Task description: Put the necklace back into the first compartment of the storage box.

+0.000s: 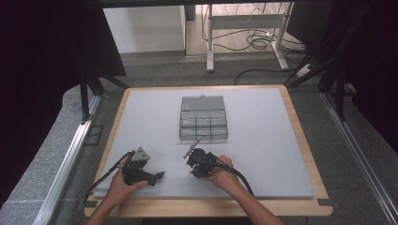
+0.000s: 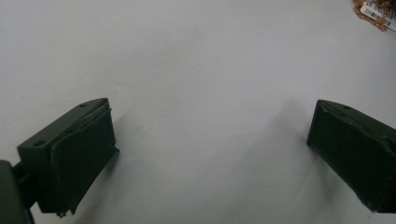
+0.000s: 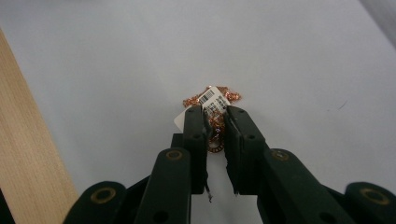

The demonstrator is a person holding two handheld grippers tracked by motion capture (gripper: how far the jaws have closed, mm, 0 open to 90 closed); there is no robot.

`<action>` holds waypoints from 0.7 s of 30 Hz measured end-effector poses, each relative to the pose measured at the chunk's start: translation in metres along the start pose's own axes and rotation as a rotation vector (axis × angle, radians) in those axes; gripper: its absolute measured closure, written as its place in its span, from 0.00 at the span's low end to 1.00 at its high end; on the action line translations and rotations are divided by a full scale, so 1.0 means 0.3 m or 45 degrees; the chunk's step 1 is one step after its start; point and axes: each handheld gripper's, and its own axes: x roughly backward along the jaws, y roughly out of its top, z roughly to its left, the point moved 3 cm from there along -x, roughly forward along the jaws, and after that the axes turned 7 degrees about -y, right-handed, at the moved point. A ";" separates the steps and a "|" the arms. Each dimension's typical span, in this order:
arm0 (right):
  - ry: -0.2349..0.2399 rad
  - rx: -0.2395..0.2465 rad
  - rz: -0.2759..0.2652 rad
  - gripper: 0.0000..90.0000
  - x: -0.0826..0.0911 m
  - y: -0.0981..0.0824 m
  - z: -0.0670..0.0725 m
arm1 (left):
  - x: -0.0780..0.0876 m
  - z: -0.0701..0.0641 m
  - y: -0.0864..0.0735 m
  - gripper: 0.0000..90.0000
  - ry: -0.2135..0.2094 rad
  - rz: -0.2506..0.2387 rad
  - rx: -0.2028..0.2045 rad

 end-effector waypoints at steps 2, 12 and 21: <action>0.007 -0.001 0.002 0.86 0.000 0.000 -0.003 | 0.000 0.000 0.000 0.01 0.000 0.000 0.000; 0.005 -0.019 -0.053 0.94 0.024 0.005 -0.021 | 0.000 0.000 0.000 0.01 -0.001 0.001 0.000; 0.030 -0.017 -0.039 0.87 0.036 -0.003 -0.033 | 0.000 0.000 0.000 0.01 -0.001 0.001 0.000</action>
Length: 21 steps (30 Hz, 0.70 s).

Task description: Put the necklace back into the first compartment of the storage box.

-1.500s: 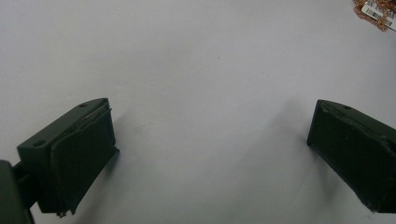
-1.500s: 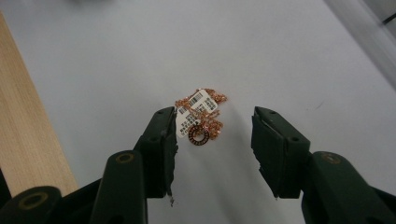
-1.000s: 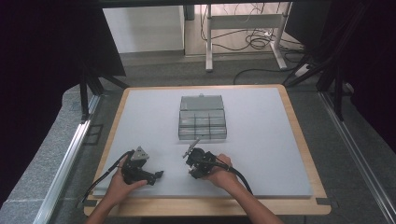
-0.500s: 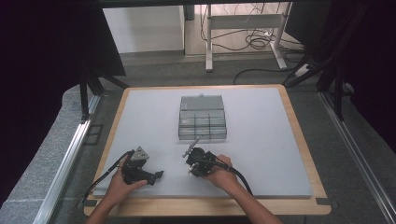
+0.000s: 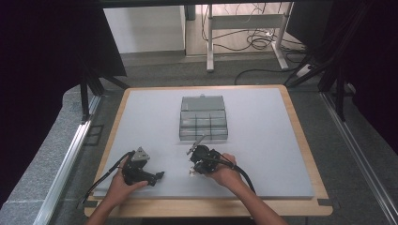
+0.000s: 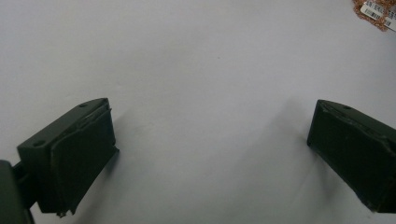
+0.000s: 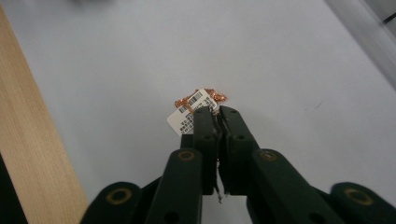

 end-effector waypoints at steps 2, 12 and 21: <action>-0.012 0.005 0.016 0.81 -0.004 -0.003 0.002 | 0.000 0.000 0.000 0.01 0.000 -0.001 0.000; -0.046 0.038 0.070 0.74 -0.028 -0.015 0.010 | 0.000 0.000 0.000 0.01 0.000 0.000 0.000; -0.013 -0.001 0.117 0.86 -0.031 0.000 0.007 | 0.000 0.000 0.000 0.01 -0.001 0.001 -0.002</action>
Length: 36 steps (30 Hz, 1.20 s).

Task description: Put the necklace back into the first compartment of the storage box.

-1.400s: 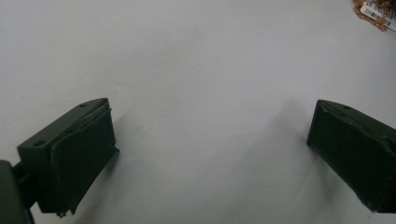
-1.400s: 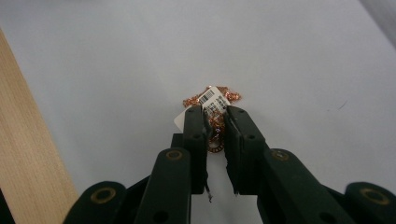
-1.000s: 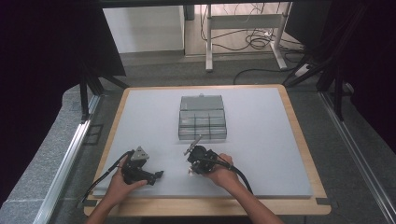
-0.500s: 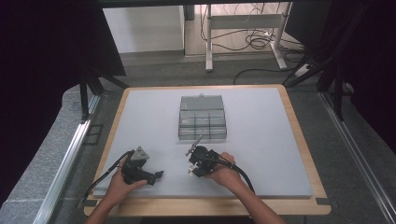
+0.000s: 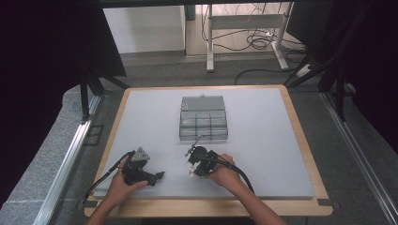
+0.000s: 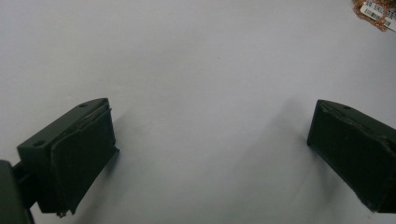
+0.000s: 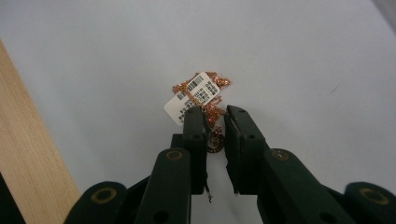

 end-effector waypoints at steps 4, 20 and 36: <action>0.006 0.000 -0.027 0.86 0.005 -0.002 -0.006 | 0.000 0.001 0.000 0.01 0.000 0.000 -0.003; 0.004 -0.068 -0.192 0.86 0.132 0.027 -0.042 | 0.000 0.001 0.000 0.01 0.001 -0.001 -0.001; -0.011 -0.077 -0.349 0.86 0.308 0.110 -0.061 | 0.000 0.001 0.000 0.01 -0.001 0.002 -0.001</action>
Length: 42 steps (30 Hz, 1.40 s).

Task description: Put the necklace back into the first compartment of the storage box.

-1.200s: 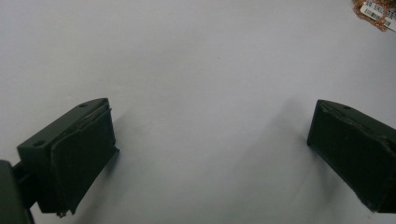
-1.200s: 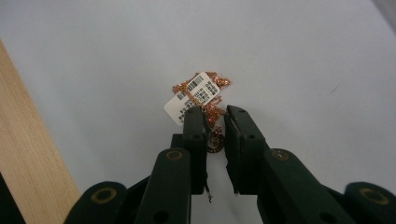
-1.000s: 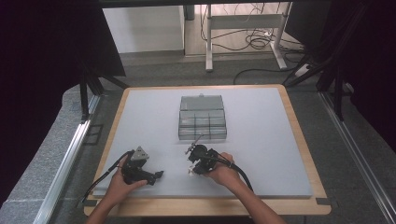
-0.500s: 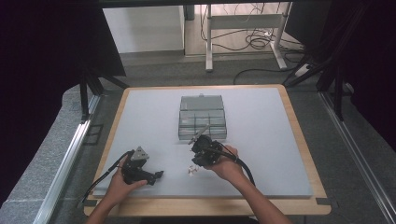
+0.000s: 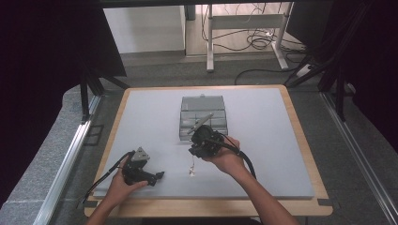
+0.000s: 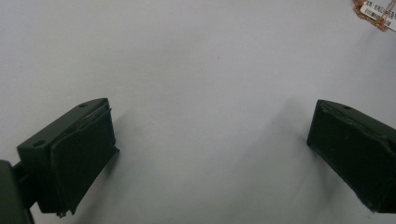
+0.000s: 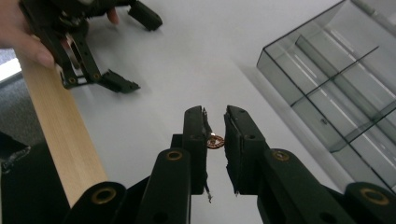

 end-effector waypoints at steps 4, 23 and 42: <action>0.000 0.002 -0.025 0.86 0.029 0.033 -0.001 | 0.000 -0.001 0.000 0.01 0.000 -0.001 0.003; -0.013 -0.033 -0.132 0.86 0.144 0.135 -0.041 | 0.000 -0.001 0.000 0.01 0.000 0.001 0.001; -0.036 -0.084 -0.233 0.86 0.253 0.227 -0.099 | 0.000 -0.001 0.000 0.01 0.002 -0.001 0.001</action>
